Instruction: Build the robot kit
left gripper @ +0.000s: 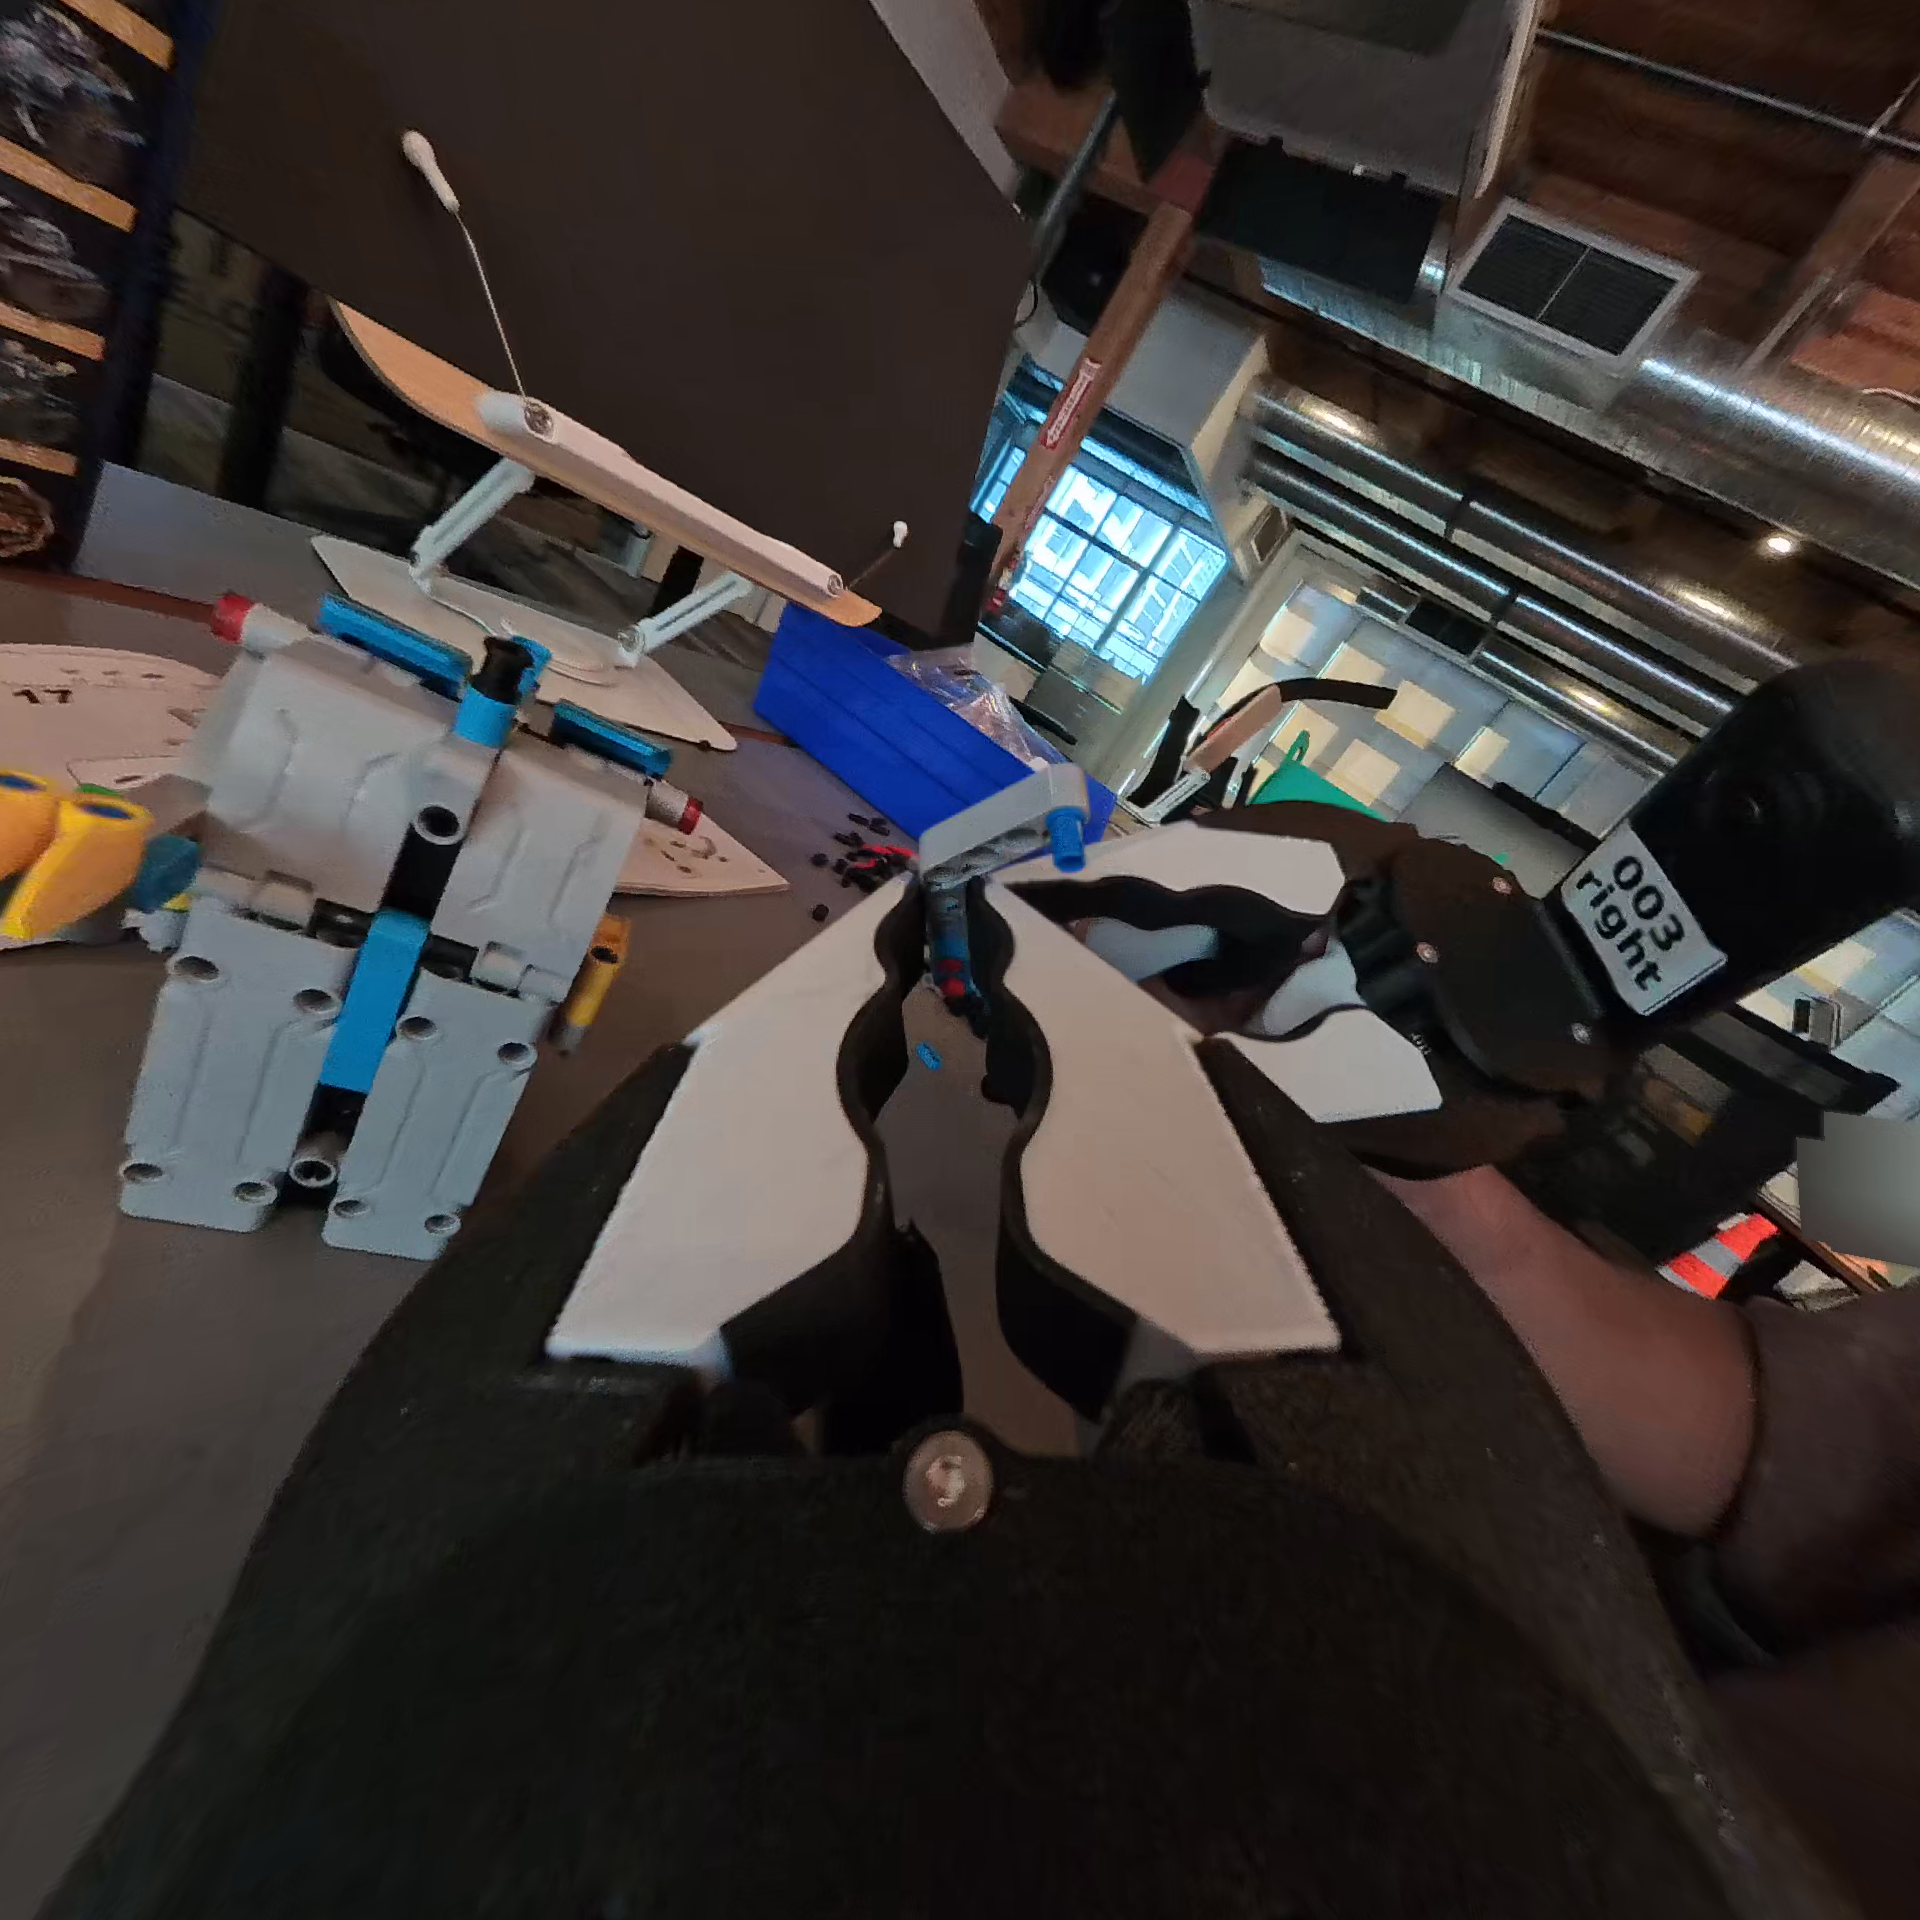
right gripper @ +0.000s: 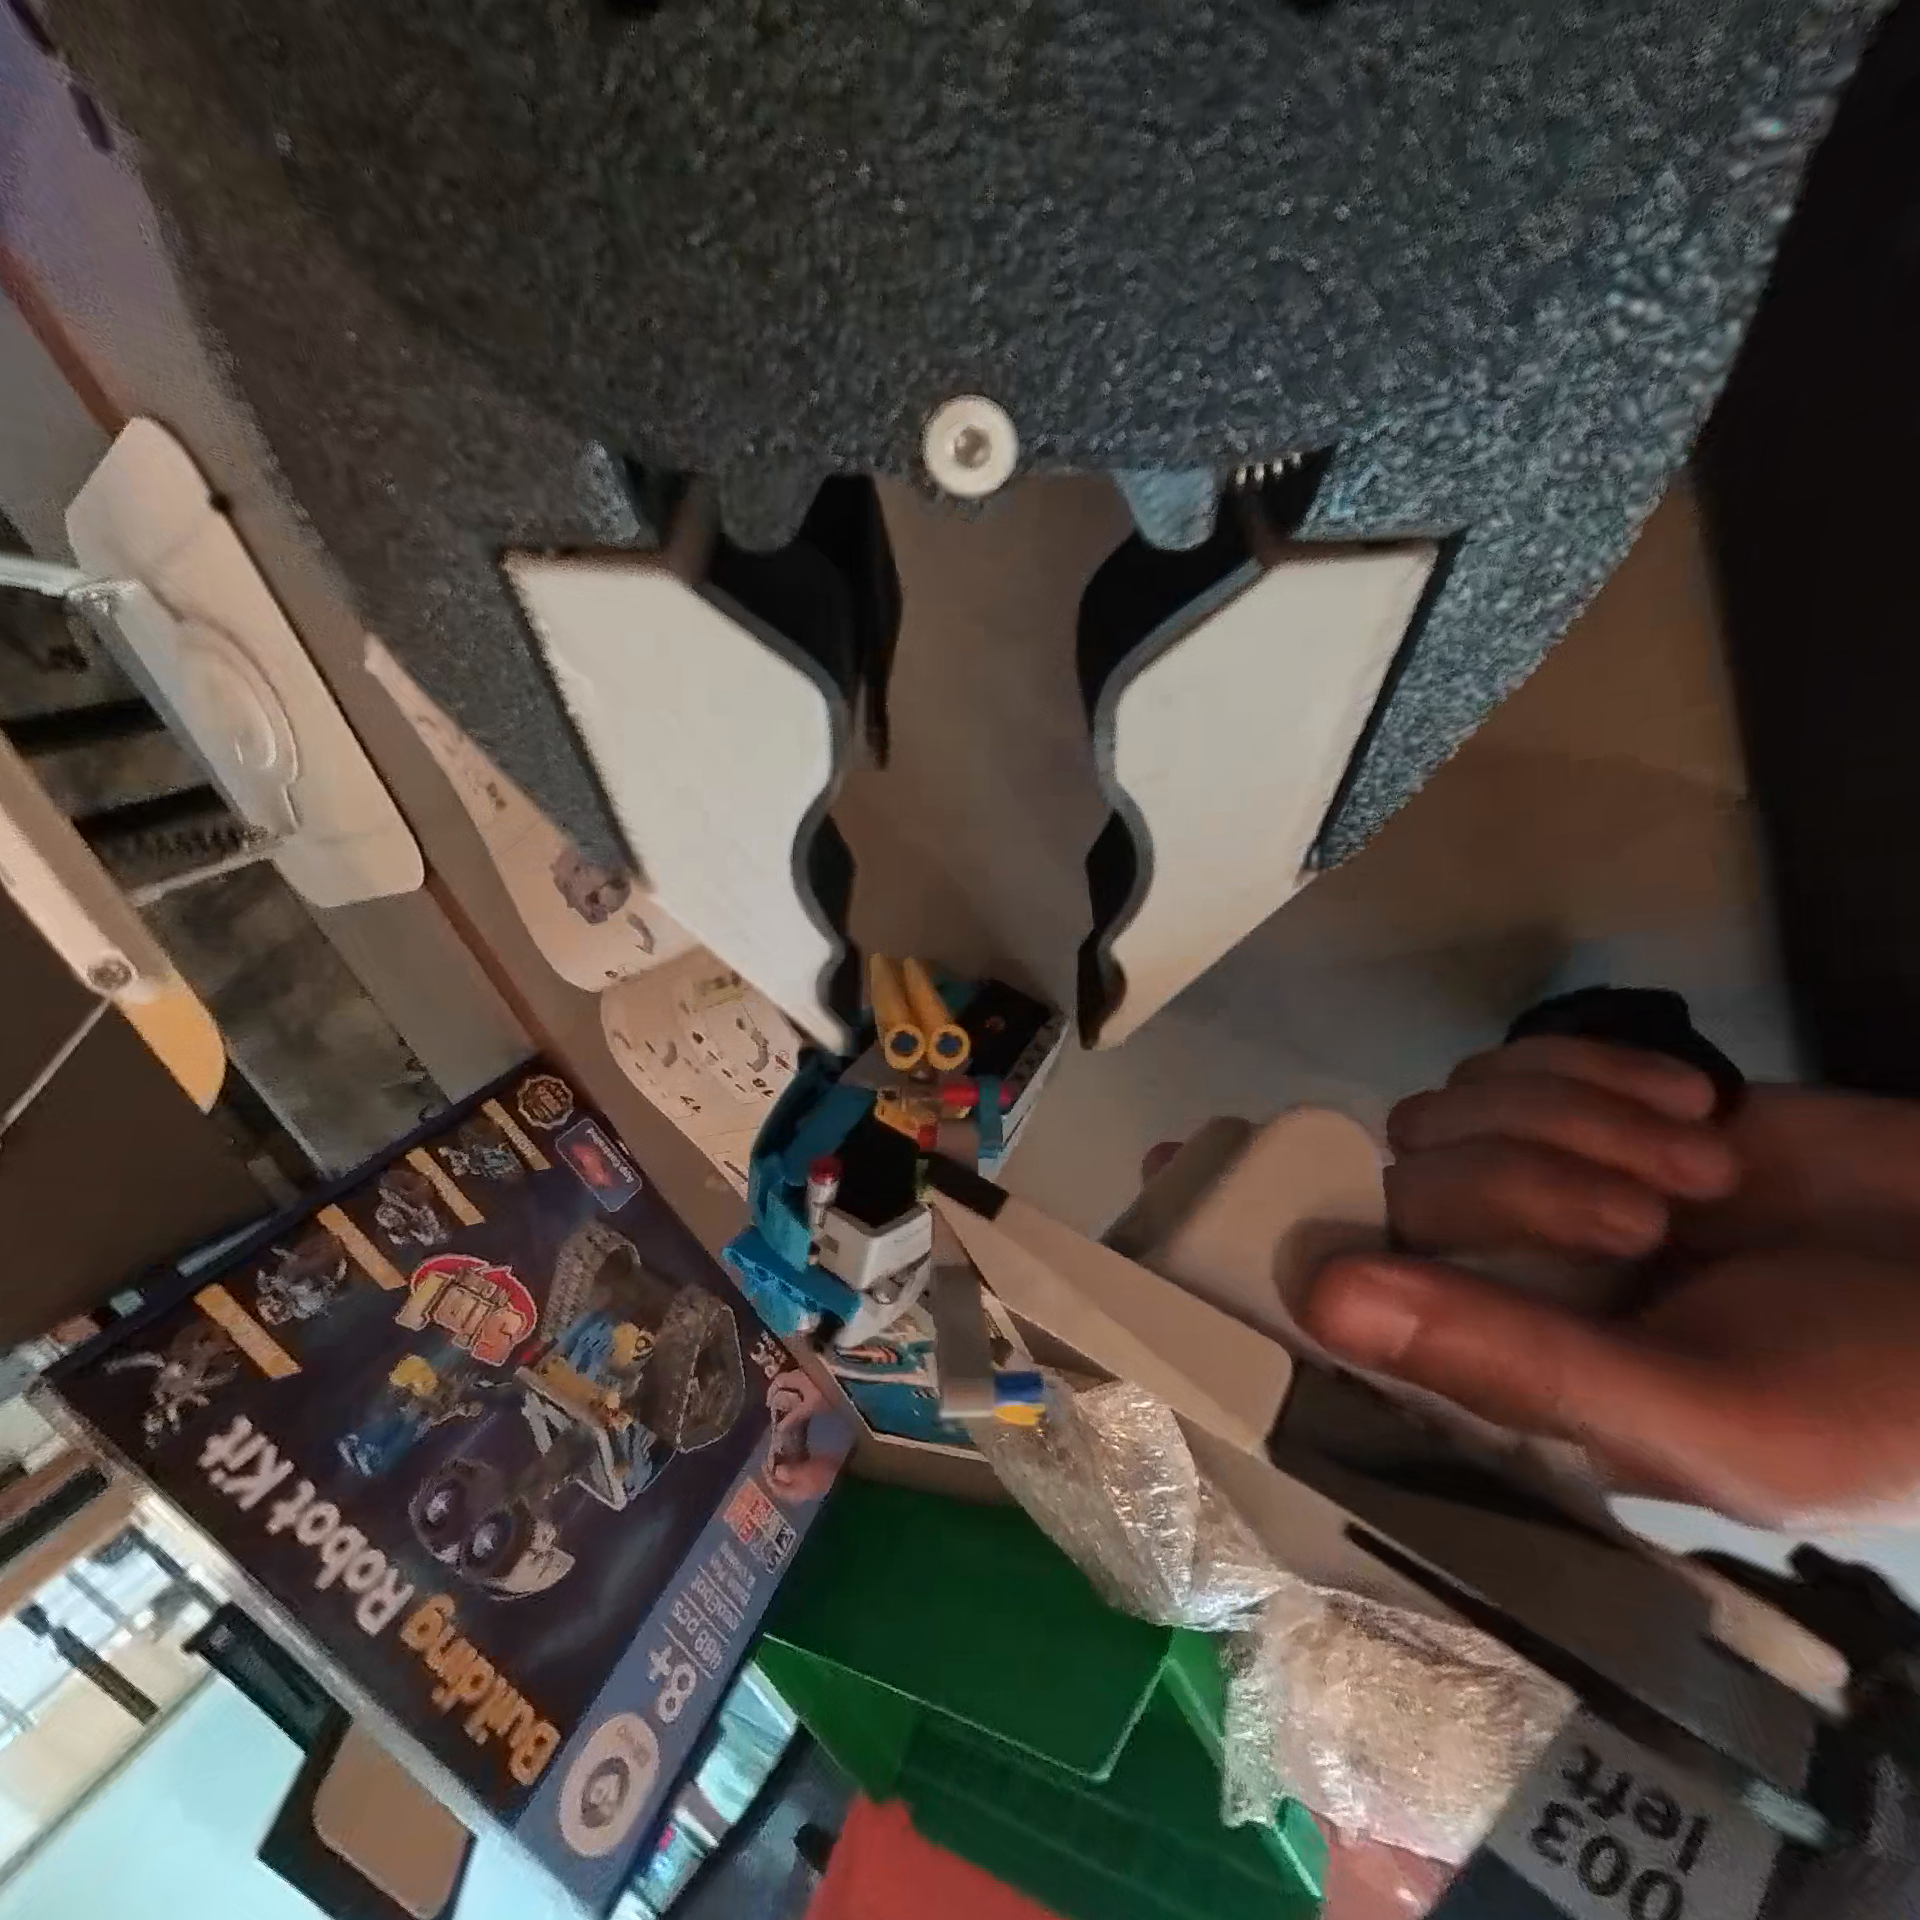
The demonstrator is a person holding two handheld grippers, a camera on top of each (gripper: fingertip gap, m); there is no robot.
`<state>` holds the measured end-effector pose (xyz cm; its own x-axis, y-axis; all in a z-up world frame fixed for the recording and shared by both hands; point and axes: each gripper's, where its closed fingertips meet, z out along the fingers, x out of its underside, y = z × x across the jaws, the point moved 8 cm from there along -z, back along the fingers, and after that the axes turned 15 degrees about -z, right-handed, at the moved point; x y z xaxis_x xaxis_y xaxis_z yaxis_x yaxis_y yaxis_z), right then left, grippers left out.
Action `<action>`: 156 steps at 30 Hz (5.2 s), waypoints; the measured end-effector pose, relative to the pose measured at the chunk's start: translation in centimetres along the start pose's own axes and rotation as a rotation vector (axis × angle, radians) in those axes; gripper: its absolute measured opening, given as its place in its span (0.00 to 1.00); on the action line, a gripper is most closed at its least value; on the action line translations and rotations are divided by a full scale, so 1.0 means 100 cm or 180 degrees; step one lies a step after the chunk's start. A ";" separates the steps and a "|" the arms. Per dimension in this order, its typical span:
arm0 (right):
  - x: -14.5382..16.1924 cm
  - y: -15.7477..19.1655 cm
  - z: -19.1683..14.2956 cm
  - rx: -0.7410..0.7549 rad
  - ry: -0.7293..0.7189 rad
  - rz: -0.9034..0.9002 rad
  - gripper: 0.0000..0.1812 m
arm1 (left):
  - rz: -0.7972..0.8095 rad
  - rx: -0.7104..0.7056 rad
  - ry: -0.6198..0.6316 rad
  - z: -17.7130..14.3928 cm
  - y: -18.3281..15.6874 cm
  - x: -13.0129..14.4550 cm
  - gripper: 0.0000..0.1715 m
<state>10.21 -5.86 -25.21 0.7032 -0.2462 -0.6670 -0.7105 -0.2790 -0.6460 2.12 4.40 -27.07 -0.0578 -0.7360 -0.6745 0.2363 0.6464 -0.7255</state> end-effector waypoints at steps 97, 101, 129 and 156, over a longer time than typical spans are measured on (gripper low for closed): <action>-0.018 -0.004 -0.004 0.0379 -0.0463 -0.0013 0.19 | -0.1595 0.1185 -0.0178 -0.002 0.007 -0.005 0.04; -0.017 -0.003 -0.007 0.0367 -0.0507 -0.0082 0.10 | -0.1726 0.1302 -0.0042 0.001 0.006 -0.002 0.04; 0.008 0.017 -0.051 -0.1680 0.0270 -0.1077 0.09 | 0.3433 -0.0029 0.1978 0.008 -0.041 0.064 0.21; 0.014 0.009 -0.057 -0.1013 -0.0802 -0.0380 0.14 | 0.2780 -0.0059 0.1580 0.015 -0.034 0.065 0.06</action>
<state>10.74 -11.70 -24.61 0.7234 0.0289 -0.6898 -0.5529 -0.5742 -0.6038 2.35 -2.86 -28.79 -0.2704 0.1620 -0.9490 0.3741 0.9259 0.0515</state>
